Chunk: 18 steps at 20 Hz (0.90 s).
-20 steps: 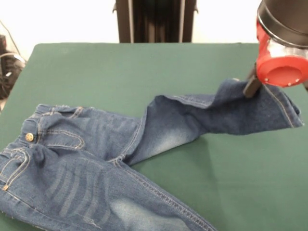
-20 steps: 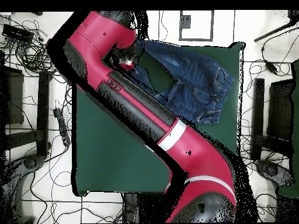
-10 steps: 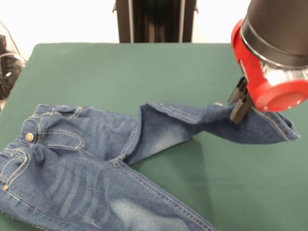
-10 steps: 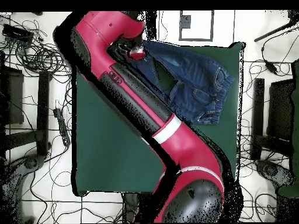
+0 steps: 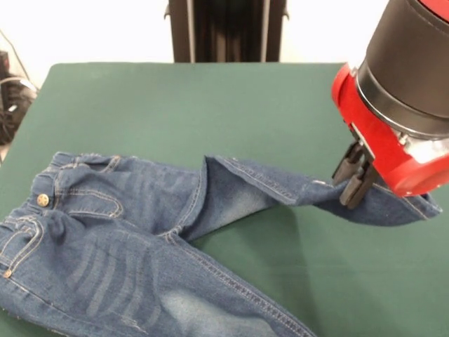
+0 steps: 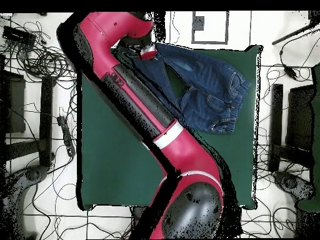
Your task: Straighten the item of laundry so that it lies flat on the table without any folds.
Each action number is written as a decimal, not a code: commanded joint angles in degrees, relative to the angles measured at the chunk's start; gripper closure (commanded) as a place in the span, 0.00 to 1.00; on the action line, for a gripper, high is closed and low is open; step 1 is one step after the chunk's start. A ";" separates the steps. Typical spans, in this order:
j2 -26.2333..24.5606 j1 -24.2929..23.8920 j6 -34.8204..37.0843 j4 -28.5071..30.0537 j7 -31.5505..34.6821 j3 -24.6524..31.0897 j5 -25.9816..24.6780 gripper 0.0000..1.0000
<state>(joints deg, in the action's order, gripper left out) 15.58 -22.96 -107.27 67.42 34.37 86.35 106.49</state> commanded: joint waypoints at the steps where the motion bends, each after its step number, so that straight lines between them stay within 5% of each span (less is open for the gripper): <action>1: -0.33 2.53 1.23 -3.88 -15.44 -2.18 0.31 1.00; 18: -3.44 8.19 1.85 -14.61 -33.50 -2.00 -8.73 1.00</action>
<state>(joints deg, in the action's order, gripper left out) 12.88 -17.65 -107.28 58.80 26.14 86.38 97.70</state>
